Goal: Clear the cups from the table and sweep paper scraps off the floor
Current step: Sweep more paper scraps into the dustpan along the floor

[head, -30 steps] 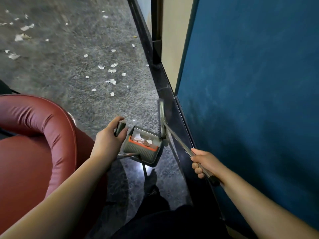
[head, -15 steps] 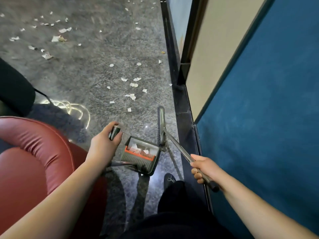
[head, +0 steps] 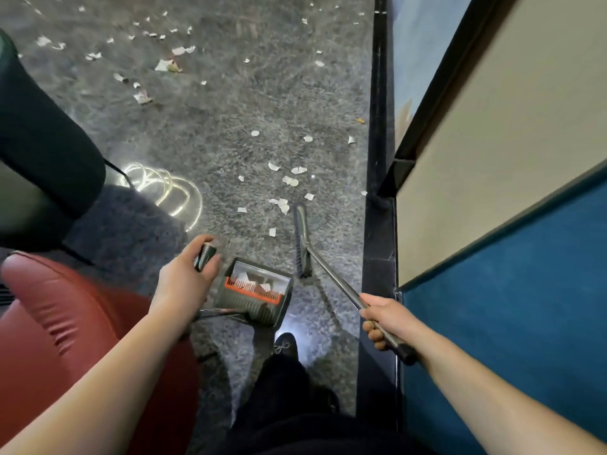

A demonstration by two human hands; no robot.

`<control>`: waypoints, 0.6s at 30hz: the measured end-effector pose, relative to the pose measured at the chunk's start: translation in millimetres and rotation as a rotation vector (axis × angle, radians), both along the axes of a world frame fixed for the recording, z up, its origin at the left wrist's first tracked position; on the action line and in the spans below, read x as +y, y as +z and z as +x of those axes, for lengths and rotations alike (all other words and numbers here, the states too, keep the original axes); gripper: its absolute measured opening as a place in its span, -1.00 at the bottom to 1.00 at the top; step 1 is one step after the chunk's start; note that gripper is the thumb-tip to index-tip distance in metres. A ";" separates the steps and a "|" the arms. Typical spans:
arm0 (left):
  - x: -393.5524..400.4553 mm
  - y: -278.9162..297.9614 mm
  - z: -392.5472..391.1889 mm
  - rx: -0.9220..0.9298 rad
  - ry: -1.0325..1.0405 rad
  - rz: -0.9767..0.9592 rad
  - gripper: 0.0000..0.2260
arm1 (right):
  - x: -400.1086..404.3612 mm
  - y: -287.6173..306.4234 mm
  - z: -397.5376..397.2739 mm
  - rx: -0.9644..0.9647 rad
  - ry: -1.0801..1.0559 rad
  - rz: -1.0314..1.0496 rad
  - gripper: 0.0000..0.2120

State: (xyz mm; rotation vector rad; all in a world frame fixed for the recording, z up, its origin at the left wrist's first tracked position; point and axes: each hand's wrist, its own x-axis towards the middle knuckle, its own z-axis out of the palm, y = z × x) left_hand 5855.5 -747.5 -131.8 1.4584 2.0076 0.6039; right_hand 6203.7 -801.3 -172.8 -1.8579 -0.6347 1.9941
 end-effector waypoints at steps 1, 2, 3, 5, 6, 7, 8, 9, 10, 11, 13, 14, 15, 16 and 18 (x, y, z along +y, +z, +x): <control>11.4 -1.6 -3.1 -0.007 0.006 -0.010 -0.75 | 14.6 -2.2 -2.9 -0.010 0.018 -0.003 -0.51; 24.5 -4.4 -7.3 -0.009 0.007 -0.022 -0.75 | 30.0 -4.8 -6.7 -0.020 0.024 -0.011 -0.49; 35.2 -6.2 -10.9 -0.011 0.005 -0.036 -0.74 | 42.9 -7.3 -10.5 -0.029 0.029 -0.018 -0.47; 58.4 -7.7 -20.3 -0.035 0.020 -0.053 -0.73 | 73.0 -11.3 -20.2 -0.047 0.063 -0.031 -0.44; 66.5 -7.8 -24.5 -0.046 0.026 -0.057 -0.74 | 86.0 -11.7 -23.6 -0.060 0.080 -0.035 -0.44; 76.1 -8.0 -30.6 -0.051 0.035 -0.059 -0.74 | 102.2 -12.7 -27.8 -0.068 0.094 -0.043 -0.44; 83.6 -7.3 -36.2 -0.049 0.041 -0.053 -0.74 | 115.5 -14.1 -31.5 -0.076 0.112 -0.051 -0.43; 92.7 -7.0 -42.1 -0.044 0.049 -0.044 -0.75 | 130.0 -15.8 -36.3 -0.077 0.134 -0.060 -0.43; 100.2 -7.0 -47.2 -0.037 0.058 -0.038 -0.75 | 142.3 -16.7 -40.7 -0.074 0.154 -0.063 -0.44; 106.0 -7.0 -51.4 -0.033 0.067 -0.040 -0.76 | 152.5 -17.5 -44.6 -0.070 0.169 -0.060 -0.45; 119.4 -7.7 -59.2 -0.044 0.077 -0.053 -0.75 | 175.8 -21.0 -55.4 -0.062 0.211 -0.054 -0.49; 125.8 -9.3 -62.4 -0.053 0.078 -0.060 -0.73 | 187.9 -24.0 -61.0 -0.066 0.243 -0.056 -0.51; 131.5 -11.3 -64.2 -0.064 0.084 -0.065 -0.73 | 199.7 -26.6 -65.3 -0.070 0.269 -0.061 -0.52; 136.5 -12.3 -64.1 -0.074 0.094 -0.066 -0.72 | 210.6 -29.0 -68.7 -0.072 0.288 -0.066 -0.51; 151.1 -14.9 -64.7 -0.068 0.122 -0.056 -0.72 | 239.0 -39.5 -74.7 -0.074 0.328 -0.088 -0.46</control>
